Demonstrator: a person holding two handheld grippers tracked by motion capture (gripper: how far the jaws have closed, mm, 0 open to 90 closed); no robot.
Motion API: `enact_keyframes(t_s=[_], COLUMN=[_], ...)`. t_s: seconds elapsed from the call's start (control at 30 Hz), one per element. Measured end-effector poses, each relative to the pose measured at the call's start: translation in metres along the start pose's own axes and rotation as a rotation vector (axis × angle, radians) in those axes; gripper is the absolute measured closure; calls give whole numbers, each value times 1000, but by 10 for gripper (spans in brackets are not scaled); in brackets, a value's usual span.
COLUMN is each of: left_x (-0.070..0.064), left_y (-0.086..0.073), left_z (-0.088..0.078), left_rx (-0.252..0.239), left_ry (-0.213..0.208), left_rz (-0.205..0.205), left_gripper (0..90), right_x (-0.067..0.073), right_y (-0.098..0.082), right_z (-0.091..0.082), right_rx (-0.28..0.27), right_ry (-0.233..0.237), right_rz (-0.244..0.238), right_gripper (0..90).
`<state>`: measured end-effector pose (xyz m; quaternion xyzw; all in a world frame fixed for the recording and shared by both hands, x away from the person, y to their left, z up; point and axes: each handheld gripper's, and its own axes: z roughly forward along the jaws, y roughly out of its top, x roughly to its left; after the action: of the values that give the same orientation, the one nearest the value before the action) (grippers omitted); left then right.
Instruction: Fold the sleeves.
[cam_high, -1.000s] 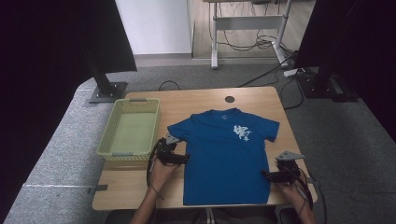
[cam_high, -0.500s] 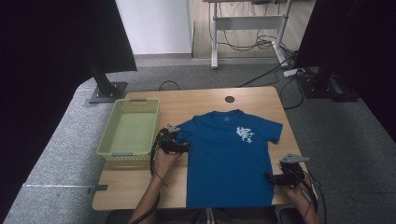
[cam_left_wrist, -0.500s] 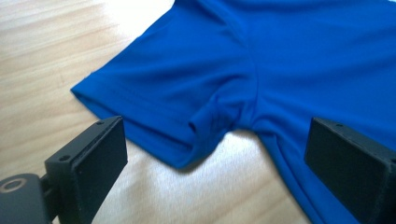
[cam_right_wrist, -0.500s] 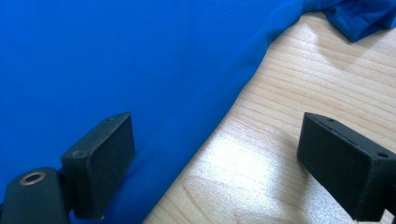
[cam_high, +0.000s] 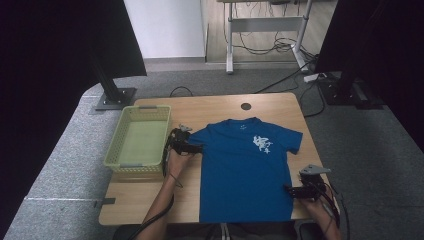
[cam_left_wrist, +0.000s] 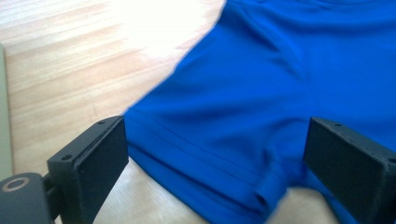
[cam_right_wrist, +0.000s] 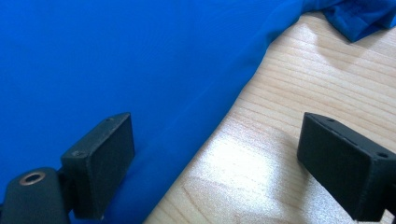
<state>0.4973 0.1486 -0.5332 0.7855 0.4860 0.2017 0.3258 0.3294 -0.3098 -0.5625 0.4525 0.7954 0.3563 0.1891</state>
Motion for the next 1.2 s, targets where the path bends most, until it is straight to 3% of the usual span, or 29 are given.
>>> enact_keyframes(t_s=[0.27, 0.47, 0.57, 0.7, 0.87, 0.97, 1.2], left_x=[10, 13, 15, 12, 4, 1, -2], left_y=[13, 14, 13, 11, 11, 11, 16], left_z=[18, 31, 32, 27, 24, 25, 15], left_rx=[23, 60, 49, 16, 1, -6, -36], left_ry=[23, 44, 36, 14, -23, -48, -43], left_rz=[-13, -18, -26, -5, 0, -16, -12], left_gripper=[66, 91, 119, 269, 663, 830, 852], right_x=[0, 0, 0, 0, 0, 0, 0], right_y=[0, 0, 0, 0, 0, 0, 0], right_z=[0, 0, 0, 0, 0, 0, 0], right_rx=[0, -1, -1, 0, 0, 0, -1], right_ry=[-1, -1, -1, -1, -1, -2, -3], right_rz=[2, 2, 2, 2, 2, 2, 3], right_gripper=[107, 107, 107, 107, 106, 107, 107])
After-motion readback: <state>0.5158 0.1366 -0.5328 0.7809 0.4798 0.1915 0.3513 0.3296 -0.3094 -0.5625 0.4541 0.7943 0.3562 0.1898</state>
